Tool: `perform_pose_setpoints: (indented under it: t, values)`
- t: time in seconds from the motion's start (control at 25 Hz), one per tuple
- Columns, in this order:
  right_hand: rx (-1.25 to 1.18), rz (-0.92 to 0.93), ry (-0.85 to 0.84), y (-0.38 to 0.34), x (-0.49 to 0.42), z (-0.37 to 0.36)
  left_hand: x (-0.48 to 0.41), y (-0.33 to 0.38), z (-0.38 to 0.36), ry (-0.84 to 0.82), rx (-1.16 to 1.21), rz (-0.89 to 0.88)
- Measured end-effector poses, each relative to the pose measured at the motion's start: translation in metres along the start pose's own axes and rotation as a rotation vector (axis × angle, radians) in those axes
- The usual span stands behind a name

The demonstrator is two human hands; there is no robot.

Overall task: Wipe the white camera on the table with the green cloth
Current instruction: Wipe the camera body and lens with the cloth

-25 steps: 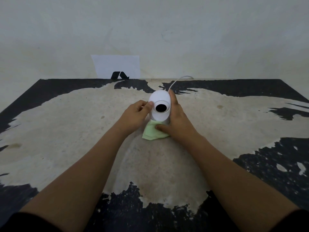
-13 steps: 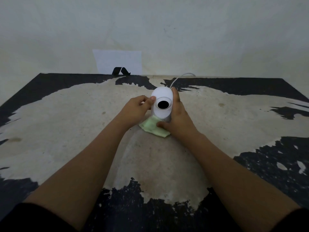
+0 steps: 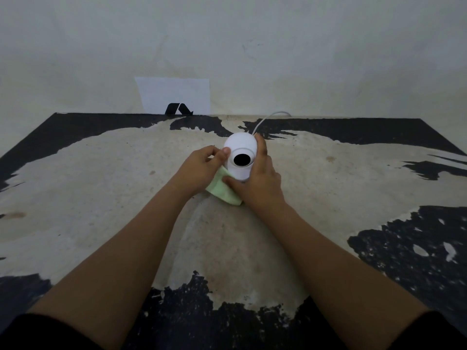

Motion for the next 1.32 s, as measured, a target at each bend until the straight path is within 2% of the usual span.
perform_pose_setpoints:
  t: [0.12,0.32,0.56,0.72,0.84,0.92,1.04,1.16,1.32]
  values:
    - [0.067,0.012,0.050,-0.003,0.001,0.000,-0.001,0.000,0.001,-0.005,0.002,0.002]
    - [0.002,0.122,-0.197,0.004,-0.005,0.011,0.001,-0.001,0.001,-0.012,0.022,0.011]
    - [0.037,0.120,-0.322,0.008,-0.020,0.032,0.001,0.001,0.001,-0.003,0.021,0.010]
    - [0.003,0.098,-0.287,0.012,-0.017,0.039,0.003,0.003,0.000,0.005,0.020,0.020]
    - [0.013,0.057,-0.177,0.013,-0.008,0.047,0.007,-0.001,-0.004,-0.022,0.062,0.104]
    - [0.055,0.108,-0.112,0.002,-0.001,0.055,0.013,-0.001,-0.002,0.018,0.096,0.124]
    - [0.021,0.206,-0.103,-0.022,0.010,0.063,0.035,0.012,0.009,0.151,0.031,-0.020]
    - [-0.059,0.203,-0.180,-0.038,0.009,0.063,0.048,0.024,0.002,0.112,-0.099,-0.164]
    - [-0.113,0.202,-0.227,-0.051,0.003,0.063,0.027,0.030,0.001,0.081,-0.055,-0.165]
Point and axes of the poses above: each hand's wrist, its own x-axis away from the middle knuckle, its own z-axis out of the back of the hand, y = z × x, the point moved 8 cm from there along -x, towards the middle knuckle, and after that the axes turned 2 degrees about -x, right-handed, at the moved point
